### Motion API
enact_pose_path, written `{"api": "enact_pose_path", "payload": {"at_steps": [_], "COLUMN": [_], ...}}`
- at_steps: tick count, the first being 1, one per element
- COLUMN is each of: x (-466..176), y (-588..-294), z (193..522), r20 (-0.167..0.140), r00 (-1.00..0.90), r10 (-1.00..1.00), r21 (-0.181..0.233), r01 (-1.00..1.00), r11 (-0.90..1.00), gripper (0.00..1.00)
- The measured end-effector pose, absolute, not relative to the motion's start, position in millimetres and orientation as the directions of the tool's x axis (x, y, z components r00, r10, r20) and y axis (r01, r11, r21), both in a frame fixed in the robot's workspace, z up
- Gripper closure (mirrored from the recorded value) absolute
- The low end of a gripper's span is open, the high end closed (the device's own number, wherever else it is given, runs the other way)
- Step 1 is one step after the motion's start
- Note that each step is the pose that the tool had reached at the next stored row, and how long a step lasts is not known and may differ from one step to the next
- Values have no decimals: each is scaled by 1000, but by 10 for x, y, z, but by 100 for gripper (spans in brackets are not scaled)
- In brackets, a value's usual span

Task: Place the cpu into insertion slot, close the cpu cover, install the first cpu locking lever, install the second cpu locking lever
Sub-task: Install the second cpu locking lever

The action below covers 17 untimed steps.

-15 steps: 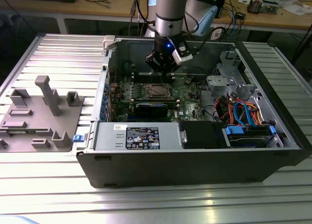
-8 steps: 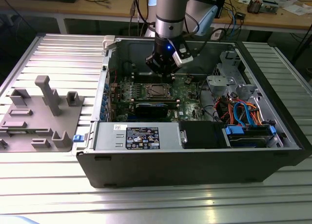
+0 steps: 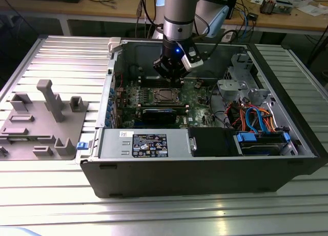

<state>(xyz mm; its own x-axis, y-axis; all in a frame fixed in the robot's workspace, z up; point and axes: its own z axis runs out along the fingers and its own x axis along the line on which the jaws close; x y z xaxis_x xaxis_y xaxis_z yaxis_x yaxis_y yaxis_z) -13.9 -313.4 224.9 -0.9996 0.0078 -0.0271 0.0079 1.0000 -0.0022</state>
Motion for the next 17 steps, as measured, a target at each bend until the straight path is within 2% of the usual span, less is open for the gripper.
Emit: {"api": "enact_pose_path", "payload": {"at_steps": [10,17], "x": [-139,-138], "y": [-3135,-3134], "z": [2270,2431], "r20": [-26,-26], "r00": [-1000,-1000], "r10": [8,8], "r21": [-3,-3], "r01": [8,8], "r11": [1000,1000], "gripper": [89,89]}}
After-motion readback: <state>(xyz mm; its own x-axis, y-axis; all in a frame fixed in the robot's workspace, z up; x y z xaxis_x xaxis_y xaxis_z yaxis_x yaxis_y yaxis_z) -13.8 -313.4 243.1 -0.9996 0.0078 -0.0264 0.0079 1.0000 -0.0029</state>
